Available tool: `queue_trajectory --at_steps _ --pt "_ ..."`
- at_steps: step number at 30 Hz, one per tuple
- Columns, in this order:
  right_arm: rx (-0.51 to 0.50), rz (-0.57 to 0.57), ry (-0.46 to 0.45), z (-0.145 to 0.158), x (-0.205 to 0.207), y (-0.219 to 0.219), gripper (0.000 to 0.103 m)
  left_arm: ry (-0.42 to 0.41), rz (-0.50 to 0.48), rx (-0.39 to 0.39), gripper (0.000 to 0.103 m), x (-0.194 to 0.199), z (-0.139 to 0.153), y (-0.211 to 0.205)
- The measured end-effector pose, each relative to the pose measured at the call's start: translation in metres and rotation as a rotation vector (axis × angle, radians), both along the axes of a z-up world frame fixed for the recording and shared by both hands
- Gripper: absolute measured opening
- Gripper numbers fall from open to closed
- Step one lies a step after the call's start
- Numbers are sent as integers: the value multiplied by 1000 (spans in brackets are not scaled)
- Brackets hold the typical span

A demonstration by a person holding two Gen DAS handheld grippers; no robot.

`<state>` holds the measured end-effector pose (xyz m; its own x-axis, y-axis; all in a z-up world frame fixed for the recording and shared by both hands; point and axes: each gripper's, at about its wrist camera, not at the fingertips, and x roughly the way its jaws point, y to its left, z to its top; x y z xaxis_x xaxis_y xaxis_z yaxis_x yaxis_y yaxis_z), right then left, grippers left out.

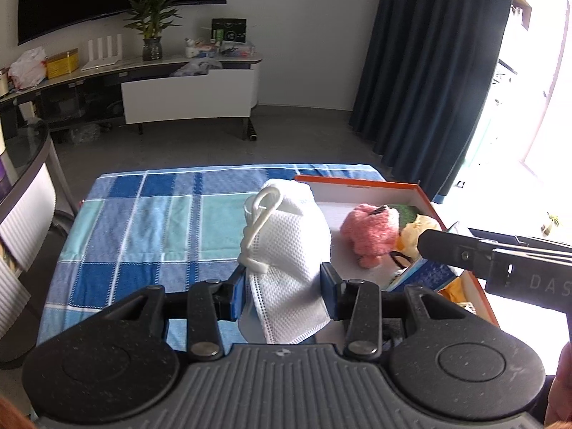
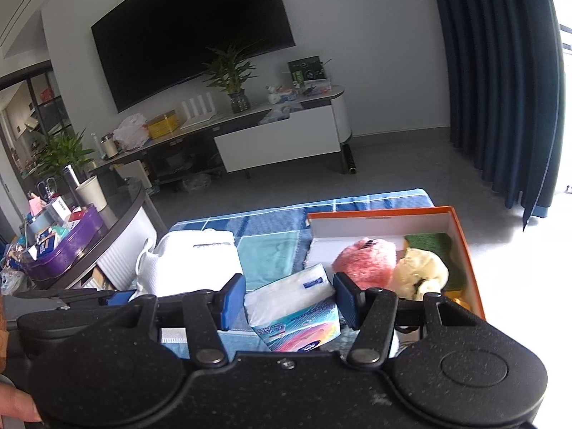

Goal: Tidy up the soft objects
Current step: 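Carry the white mask and tissue pack over the white box with both tools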

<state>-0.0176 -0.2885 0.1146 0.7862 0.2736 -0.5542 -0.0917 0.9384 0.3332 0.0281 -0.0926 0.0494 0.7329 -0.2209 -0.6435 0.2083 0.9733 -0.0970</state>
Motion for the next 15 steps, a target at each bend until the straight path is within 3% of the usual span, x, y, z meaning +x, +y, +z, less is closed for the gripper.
queue_trajectory --at_steps 15 --pt "-10 -81 -16 3 -4 -31 66 -11 -77 2 42 5 3 -33"
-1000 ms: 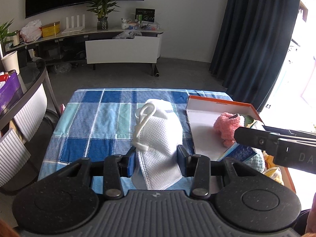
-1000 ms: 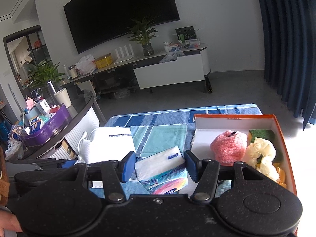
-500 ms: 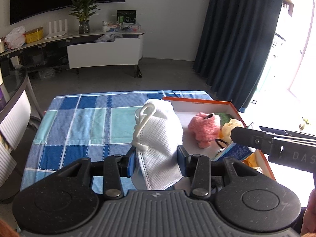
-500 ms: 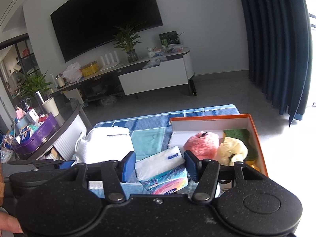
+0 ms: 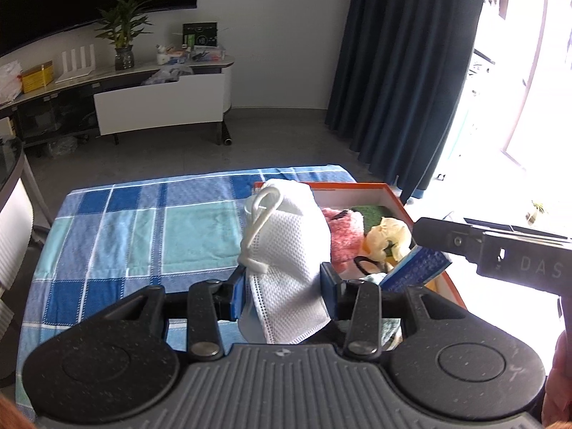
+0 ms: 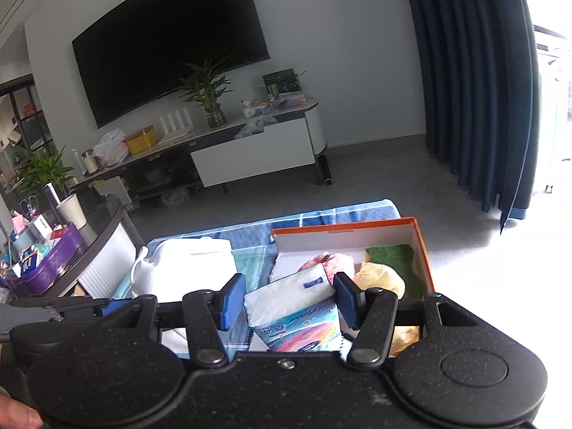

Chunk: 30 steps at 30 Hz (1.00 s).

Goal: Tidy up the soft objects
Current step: 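Carry the white mask and tissue pack over the white box with both tools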

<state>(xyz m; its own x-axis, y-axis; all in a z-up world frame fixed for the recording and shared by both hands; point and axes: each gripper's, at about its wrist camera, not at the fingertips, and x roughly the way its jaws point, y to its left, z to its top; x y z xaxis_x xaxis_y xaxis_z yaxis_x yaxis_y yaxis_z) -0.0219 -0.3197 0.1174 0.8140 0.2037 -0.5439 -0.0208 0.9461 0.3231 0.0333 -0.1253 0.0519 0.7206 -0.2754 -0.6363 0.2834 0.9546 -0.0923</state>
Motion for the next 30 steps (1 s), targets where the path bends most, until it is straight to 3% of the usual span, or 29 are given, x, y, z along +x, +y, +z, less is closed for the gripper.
queue_trajectory --at_steps 30 --pt "-24 -99 -2 0 11 -40 66 9 -131 19 43 14 -13 -50"
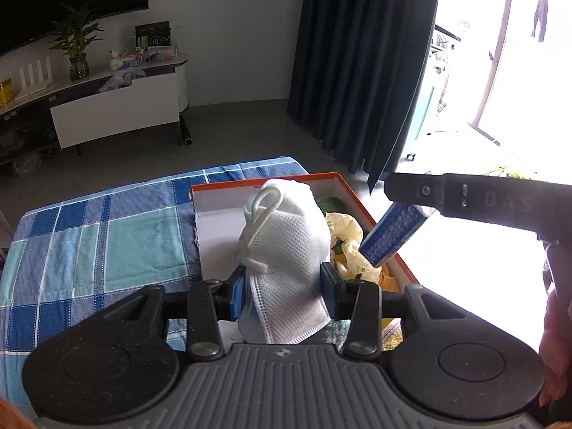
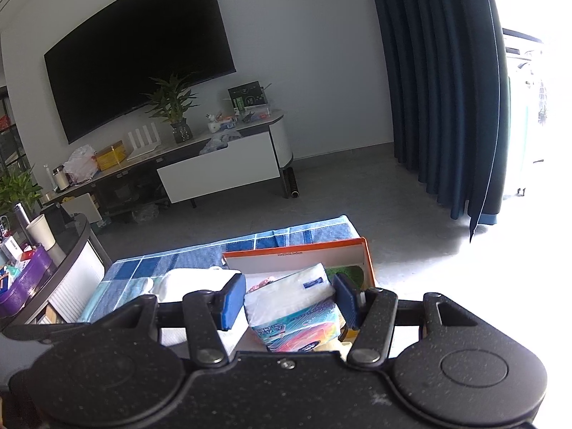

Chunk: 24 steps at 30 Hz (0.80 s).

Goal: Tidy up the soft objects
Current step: 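Carry the white mask and tissue pack over the white box with both tools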

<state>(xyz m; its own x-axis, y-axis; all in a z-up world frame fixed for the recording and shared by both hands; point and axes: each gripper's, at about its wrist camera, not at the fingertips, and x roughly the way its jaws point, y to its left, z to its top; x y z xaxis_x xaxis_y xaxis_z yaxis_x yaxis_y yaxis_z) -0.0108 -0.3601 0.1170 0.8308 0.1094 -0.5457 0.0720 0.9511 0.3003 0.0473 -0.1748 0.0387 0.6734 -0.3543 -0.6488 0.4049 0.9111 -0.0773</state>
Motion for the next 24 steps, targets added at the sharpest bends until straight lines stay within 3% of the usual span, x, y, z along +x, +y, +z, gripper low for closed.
queue_trajectory --at_steps 24 --pt "-2 -22 17 -10 19 -8 66 20 -30 0 43 16 -10 -12"
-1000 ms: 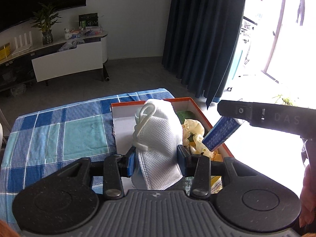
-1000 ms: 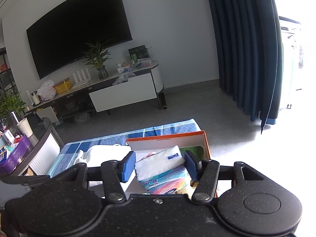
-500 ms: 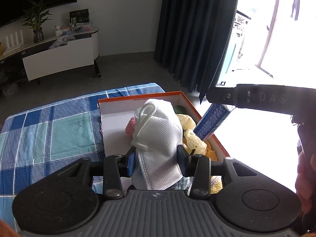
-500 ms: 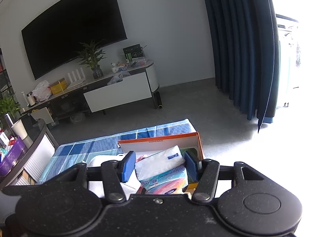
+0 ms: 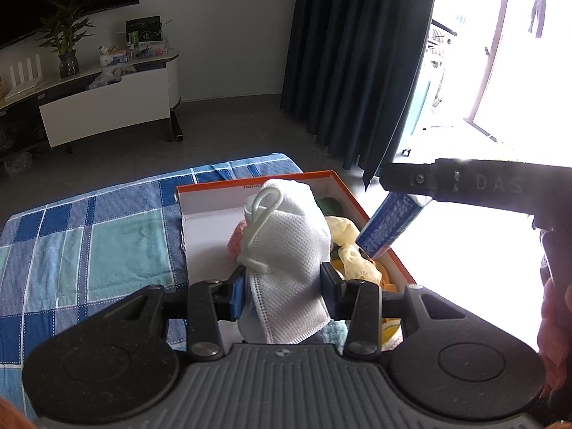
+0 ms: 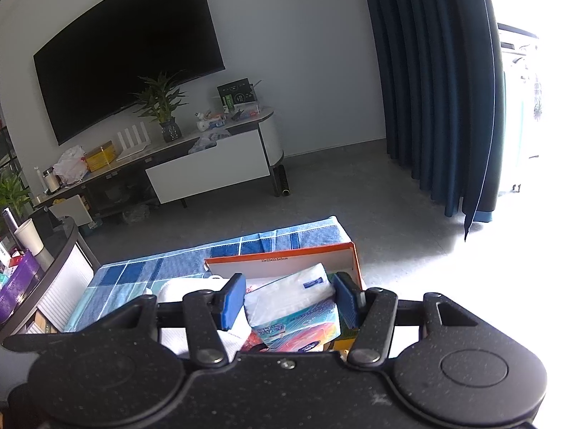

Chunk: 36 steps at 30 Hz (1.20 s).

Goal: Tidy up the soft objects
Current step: 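Carry the white mask and tissue pack over the white box with both tools, then open the right tool to drop the tissue pack while the left tool releases the mask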

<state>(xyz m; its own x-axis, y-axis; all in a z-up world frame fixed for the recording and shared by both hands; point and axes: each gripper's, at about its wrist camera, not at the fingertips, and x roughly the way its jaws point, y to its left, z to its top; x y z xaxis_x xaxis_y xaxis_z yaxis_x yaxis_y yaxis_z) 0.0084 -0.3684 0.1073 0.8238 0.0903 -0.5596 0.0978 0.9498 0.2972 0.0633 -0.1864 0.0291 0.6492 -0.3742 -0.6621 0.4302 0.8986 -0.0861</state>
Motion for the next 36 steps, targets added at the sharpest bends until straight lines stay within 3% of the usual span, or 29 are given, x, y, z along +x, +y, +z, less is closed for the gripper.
queue_trajectory --at_steps 20,36 --pt "9 -7 3 -2 32 -4 66 1 36 0 43 35 2 4" --pt "12 -16 26 -24 69 -4 66 17 41 -1 43 55 -4 5"
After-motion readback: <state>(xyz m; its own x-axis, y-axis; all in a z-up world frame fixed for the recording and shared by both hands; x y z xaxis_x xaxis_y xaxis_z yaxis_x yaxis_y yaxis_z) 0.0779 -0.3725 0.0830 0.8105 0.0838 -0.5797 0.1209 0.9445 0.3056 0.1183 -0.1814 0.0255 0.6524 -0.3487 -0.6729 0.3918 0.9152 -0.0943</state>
